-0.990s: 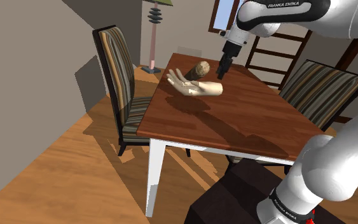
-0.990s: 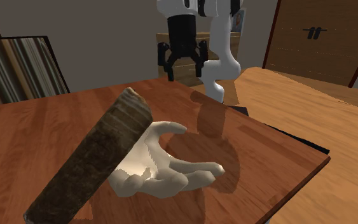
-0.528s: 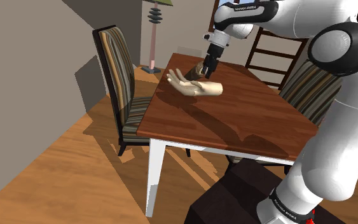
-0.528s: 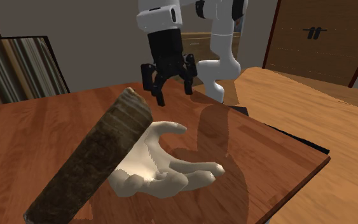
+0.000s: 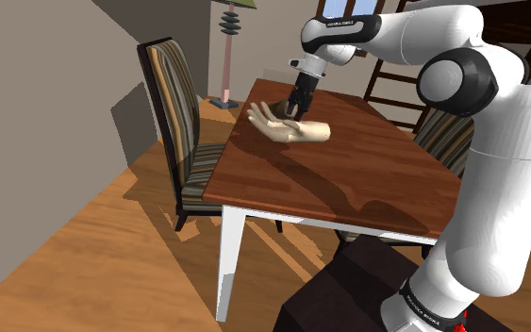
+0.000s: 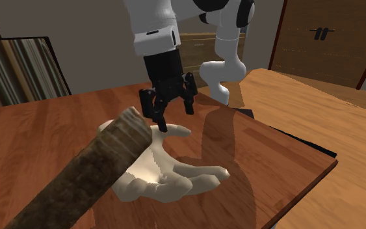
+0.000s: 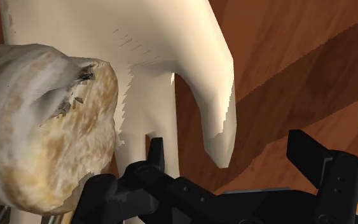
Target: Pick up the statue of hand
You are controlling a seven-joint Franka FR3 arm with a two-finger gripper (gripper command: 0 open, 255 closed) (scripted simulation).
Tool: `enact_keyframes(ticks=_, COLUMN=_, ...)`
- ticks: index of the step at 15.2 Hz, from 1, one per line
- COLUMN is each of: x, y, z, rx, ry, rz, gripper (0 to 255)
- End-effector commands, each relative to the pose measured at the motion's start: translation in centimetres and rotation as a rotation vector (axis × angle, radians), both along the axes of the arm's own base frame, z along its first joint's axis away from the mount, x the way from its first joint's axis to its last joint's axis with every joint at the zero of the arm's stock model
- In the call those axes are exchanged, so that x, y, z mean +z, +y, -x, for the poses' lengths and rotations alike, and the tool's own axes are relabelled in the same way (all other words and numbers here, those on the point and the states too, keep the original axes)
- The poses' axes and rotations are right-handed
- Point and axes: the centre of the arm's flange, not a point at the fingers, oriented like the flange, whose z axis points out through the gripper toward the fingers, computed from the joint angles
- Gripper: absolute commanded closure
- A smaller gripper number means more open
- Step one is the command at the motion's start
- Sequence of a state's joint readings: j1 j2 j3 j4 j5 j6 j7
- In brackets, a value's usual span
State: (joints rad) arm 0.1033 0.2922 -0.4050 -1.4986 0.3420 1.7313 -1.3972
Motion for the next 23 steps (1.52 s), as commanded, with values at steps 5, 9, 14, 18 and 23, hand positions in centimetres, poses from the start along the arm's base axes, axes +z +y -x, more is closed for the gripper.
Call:
enact_keyframes(ticks=5, x=-2.1, y=0.0, z=0.0, rx=0.000, ry=0.003, rz=0.000, gripper=255)
enact_keyframes(ticks=9, x=-2.2, y=0.0, z=-0.1, rx=0.000, ry=0.003, rz=0.000, gripper=255)
enact_keyframes(ticks=14, x=-2.1, y=0.0, z=0.0, rx=0.000, ry=0.003, rz=0.000, gripper=255)
enact_keyframes(ticks=18, x=0.0, y=0.0, z=0.0, rx=0.000, ry=0.003, rz=0.000, gripper=255)
enact_keyframes(ticks=23, x=2.6, y=0.0, z=0.0, rx=0.000, ry=0.003, rz=0.000, gripper=255)
